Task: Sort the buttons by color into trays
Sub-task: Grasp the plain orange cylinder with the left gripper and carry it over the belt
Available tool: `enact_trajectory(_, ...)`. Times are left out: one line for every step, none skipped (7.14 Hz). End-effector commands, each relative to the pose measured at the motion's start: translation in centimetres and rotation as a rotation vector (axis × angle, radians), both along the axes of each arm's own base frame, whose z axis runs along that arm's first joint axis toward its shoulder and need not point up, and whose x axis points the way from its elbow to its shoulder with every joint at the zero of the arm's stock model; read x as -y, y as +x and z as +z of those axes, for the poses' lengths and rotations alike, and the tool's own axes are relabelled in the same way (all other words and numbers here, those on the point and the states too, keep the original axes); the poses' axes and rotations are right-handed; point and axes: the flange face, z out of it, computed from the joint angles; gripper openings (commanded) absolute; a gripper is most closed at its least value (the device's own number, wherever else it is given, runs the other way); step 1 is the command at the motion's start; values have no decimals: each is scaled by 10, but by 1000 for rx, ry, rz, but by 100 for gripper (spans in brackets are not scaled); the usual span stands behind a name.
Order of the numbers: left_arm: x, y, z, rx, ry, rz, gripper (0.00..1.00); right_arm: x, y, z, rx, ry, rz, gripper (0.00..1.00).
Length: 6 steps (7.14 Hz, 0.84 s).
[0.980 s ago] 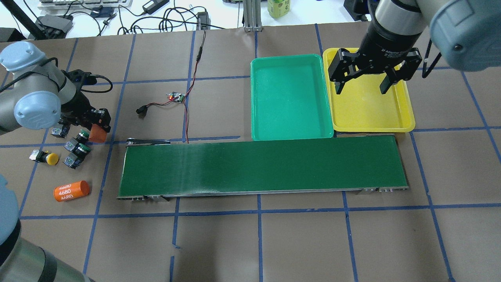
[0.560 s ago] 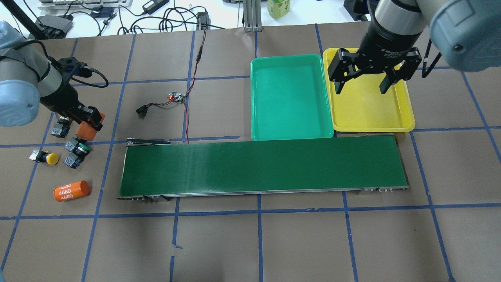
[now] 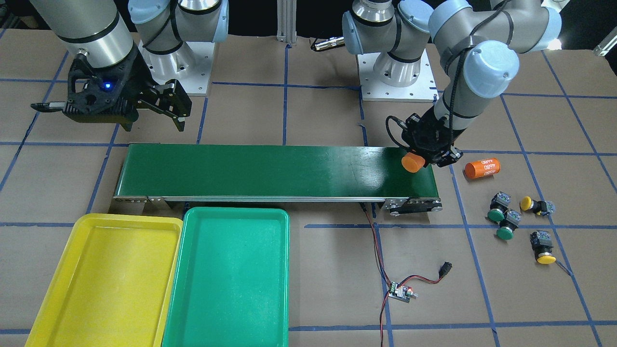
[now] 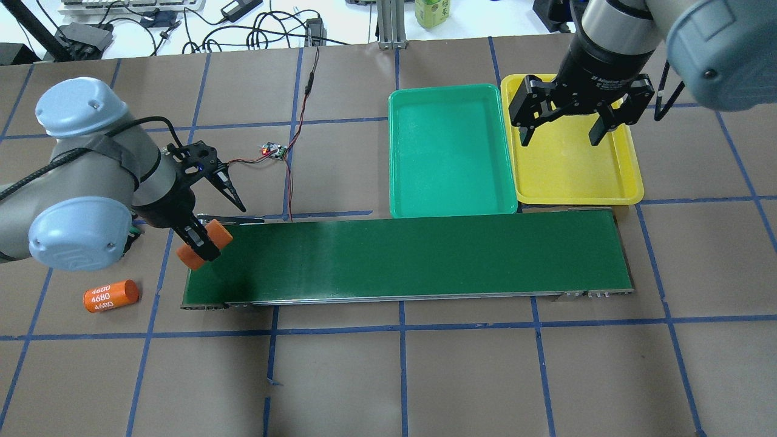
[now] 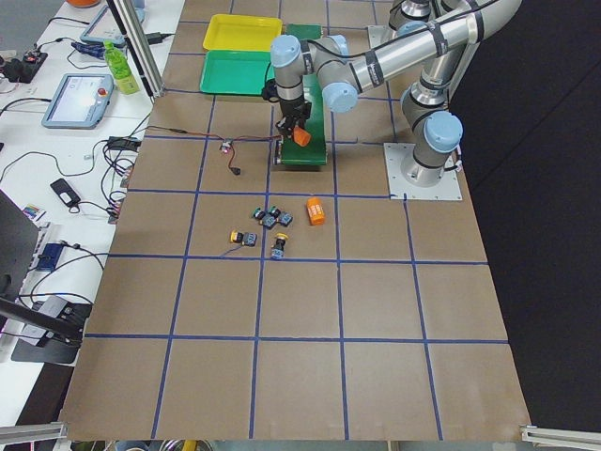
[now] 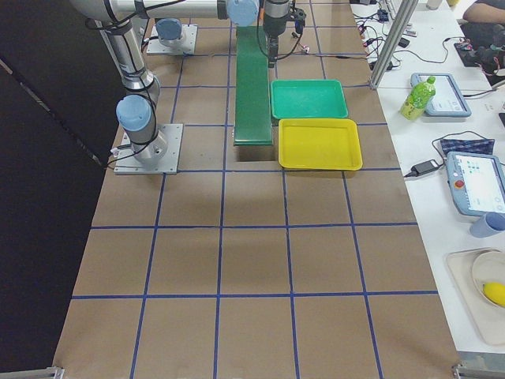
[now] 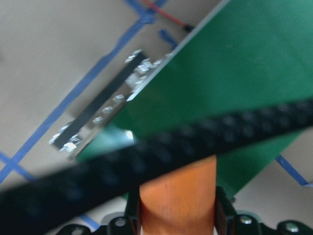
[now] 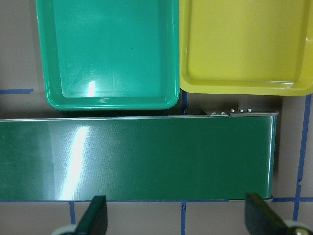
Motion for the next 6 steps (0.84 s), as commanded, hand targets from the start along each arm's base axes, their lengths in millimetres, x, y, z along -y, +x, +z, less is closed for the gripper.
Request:
enact_trajectory(-14,-13,-16,-22,-6,-241,0,1,-2,0,-1,-1,-2,100)
enact_trajectory(-12,-12,-30,-20,-36,-308,0,1,-2,0,-1,-1,-2,100)
enact_trajectory(-18,-13,-44,-20,-58,-327,1,1,-2,0,-1,-1,-2,100)
enact_trajectory(-22,-13,-51,-16,-59,-316,48,1,-3,0,-1,-1,-4,100)
enact_trajectory(-22,-13,-51,-18,-64,-307,99,1,-3,0,-1,-1,-4,100)
enact_trajectory(-21,-13,-41,-15,-92,-281,100,1,-3,0,-2,1,-4,100)
